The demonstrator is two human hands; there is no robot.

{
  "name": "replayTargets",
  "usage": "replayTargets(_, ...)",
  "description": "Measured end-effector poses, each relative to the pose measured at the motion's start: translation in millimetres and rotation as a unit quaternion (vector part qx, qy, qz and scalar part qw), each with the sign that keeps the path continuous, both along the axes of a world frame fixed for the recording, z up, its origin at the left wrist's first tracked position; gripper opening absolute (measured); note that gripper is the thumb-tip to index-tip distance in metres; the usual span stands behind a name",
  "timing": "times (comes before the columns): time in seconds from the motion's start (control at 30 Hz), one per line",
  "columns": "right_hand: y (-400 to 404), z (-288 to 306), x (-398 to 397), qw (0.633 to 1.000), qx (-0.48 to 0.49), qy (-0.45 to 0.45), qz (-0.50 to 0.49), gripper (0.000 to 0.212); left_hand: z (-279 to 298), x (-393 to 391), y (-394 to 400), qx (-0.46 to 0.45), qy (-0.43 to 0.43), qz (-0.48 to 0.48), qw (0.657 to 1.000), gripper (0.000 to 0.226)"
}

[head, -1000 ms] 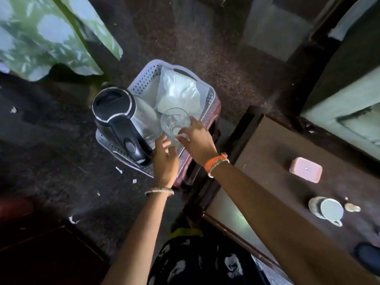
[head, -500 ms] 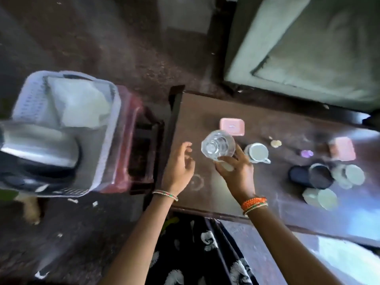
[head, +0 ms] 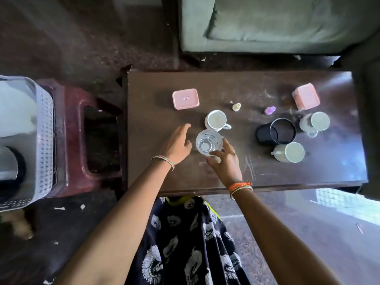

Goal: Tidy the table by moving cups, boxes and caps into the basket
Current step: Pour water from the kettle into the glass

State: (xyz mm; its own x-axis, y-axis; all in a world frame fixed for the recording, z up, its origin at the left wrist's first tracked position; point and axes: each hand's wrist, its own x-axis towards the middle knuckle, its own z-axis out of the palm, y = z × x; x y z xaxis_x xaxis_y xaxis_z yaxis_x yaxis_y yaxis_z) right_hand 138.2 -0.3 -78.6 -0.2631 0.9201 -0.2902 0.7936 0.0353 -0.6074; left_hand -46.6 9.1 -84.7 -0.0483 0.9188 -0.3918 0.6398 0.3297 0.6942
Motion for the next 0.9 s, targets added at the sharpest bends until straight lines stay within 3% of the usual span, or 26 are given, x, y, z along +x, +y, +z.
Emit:
replayTargets(0.13,-3.5,-7.4,-3.0,1.000,0.005,0.015,-0.002,0.020,-4.2,-3.7,-5.7,0.003,0.003,0.007,1.000,0.047)
replayTargets(0.23,-1.7,-4.9,-11.3,0.999,-0.001,-0.031,-0.013,0.022,-2.0,-11.0,-10.5,0.018,0.006,0.013,1.000,0.045)
replayTargets(0.37,-10.8,11.2,-35.8,0.988,0.053,-0.140,-0.022,0.048,24.5,-27.6,-9.9,0.067,-0.047,0.061,0.995,0.042)
replayTargets(0.43,-18.5,24.4,-58.5,0.984,0.086,-0.149,-0.050,0.056,47.6,-48.1,-9.8,0.115,-0.065,0.079,0.988,0.039)
replayTargets(0.7,-47.8,83.0,-216.3,0.996,0.080,-0.031,-0.034,0.046,140.6,-191.7,-41.8,0.165,-0.040,0.112,0.979,0.030)
replayTargets(0.9,-84.5,118.5,-335.3,0.991,0.072,0.076,0.079,0.040,183.7,-320.6,-96.0,0.203,0.024,0.170,0.964,0.029)
